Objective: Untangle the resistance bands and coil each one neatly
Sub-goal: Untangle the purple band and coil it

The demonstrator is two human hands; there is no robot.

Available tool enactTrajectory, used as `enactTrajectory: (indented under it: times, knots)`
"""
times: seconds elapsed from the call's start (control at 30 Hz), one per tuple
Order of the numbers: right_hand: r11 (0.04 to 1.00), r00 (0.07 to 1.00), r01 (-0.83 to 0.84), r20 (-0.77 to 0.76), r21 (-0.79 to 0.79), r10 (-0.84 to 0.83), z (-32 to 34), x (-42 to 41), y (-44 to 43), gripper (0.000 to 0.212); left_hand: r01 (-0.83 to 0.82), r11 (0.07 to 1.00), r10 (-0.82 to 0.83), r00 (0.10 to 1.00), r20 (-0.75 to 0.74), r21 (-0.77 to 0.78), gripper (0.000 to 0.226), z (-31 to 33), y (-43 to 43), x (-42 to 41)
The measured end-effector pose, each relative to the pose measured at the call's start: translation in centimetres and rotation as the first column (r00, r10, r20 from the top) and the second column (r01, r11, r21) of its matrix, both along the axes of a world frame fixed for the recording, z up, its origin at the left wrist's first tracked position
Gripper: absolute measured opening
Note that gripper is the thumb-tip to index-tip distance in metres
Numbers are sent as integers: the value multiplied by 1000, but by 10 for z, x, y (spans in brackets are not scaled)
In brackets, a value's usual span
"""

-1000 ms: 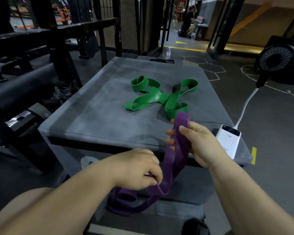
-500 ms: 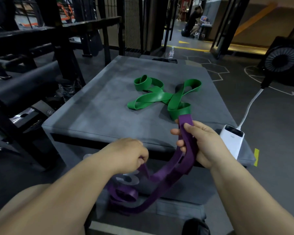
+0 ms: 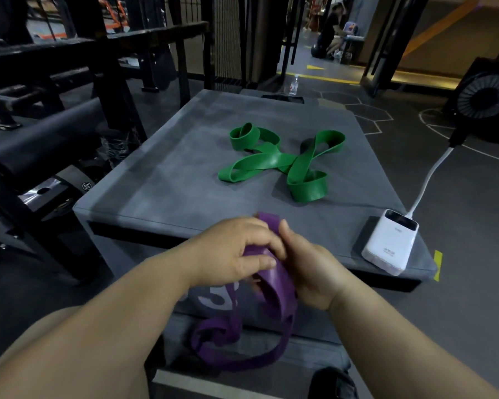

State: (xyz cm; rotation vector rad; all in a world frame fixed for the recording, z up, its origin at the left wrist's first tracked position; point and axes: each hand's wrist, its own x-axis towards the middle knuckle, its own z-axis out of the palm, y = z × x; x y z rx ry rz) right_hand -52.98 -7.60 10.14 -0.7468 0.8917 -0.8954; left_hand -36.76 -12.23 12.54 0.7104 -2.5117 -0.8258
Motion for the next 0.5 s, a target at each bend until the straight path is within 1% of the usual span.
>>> enactTrajectory:
  times: [0.07,0.17,0.23,0.27,0.33,0.4,0.5]
  knots:
    - [998,997,-66,-48,-17,65,3,3,1,68,-80,995,82,996,-46,51,25,0,0,2]
    - [996,981,-59,-189,-73,45,5,-3,-2,81,-151,979,165,981,-102,134,47,1,3,1]
    - [987,955,-112,-288,-115,75,9,-7,-1,81,-180,969,199,975,-99,171,64,5,3,3]
    - [981,944,-140,-318,-134,91,10,-7,1,75,-181,965,200,976,-87,188,70,6,2,4]
    - [972,939,-179,-322,-155,121,11,-6,4,62,-151,972,163,985,-53,178,72,7,-1,7]
    - [968,945,-206,-285,-143,159,12,-5,5,55,-111,978,122,991,-54,175,66,6,-4,8]
    - [957,954,-259,-191,-127,233,15,-9,5,49,-77,972,121,974,-192,220,58,-3,-9,5]
